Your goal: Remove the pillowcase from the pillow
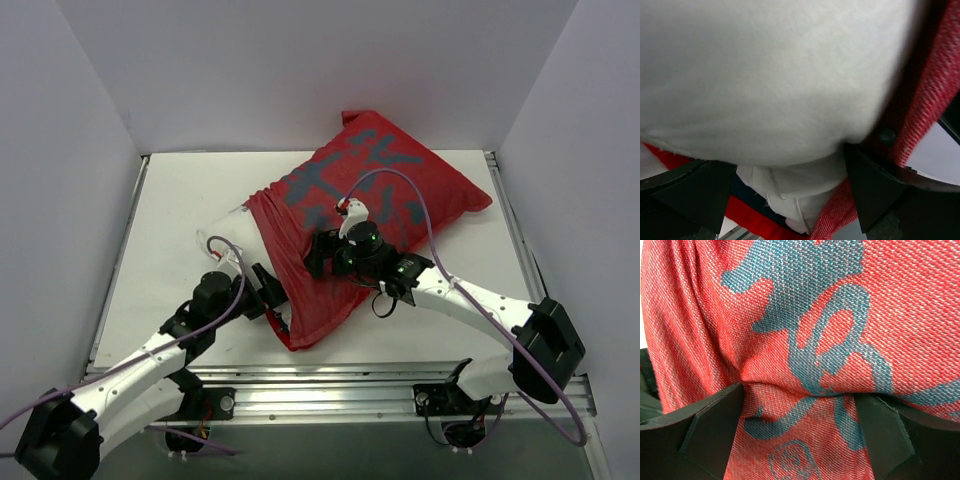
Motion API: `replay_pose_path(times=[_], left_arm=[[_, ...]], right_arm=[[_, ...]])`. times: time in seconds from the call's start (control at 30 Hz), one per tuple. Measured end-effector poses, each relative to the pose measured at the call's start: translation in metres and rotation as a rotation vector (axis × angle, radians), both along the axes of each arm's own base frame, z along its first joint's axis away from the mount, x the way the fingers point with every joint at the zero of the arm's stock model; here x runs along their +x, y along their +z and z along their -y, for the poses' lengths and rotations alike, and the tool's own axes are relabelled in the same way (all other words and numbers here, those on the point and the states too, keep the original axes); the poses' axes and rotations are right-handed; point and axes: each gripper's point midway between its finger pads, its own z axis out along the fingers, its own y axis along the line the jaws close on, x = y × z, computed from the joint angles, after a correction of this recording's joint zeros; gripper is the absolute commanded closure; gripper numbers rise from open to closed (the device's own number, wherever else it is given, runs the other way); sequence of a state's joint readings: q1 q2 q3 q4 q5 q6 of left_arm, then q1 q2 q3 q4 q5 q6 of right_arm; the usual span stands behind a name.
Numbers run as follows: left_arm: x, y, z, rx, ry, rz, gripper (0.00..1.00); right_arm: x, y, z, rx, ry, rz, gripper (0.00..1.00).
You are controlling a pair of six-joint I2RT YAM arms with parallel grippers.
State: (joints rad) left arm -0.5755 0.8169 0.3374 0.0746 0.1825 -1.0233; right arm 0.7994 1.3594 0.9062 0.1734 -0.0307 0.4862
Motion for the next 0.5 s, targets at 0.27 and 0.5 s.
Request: replay_pose_path(times=[0.27,0.5], left_arm=[[0.001,-0.019,0.023,0.034,-0.028,-0.027,0.45],[0.01,-0.009,0.024,0.06,-0.002,0.009,0.98]], right_arm=[[-0.004,-0.004,0.0,-0.015,0.005,-0.009,0.13],[-0.018,0.001,0.0,-0.046,0.0,0.035,0.13]])
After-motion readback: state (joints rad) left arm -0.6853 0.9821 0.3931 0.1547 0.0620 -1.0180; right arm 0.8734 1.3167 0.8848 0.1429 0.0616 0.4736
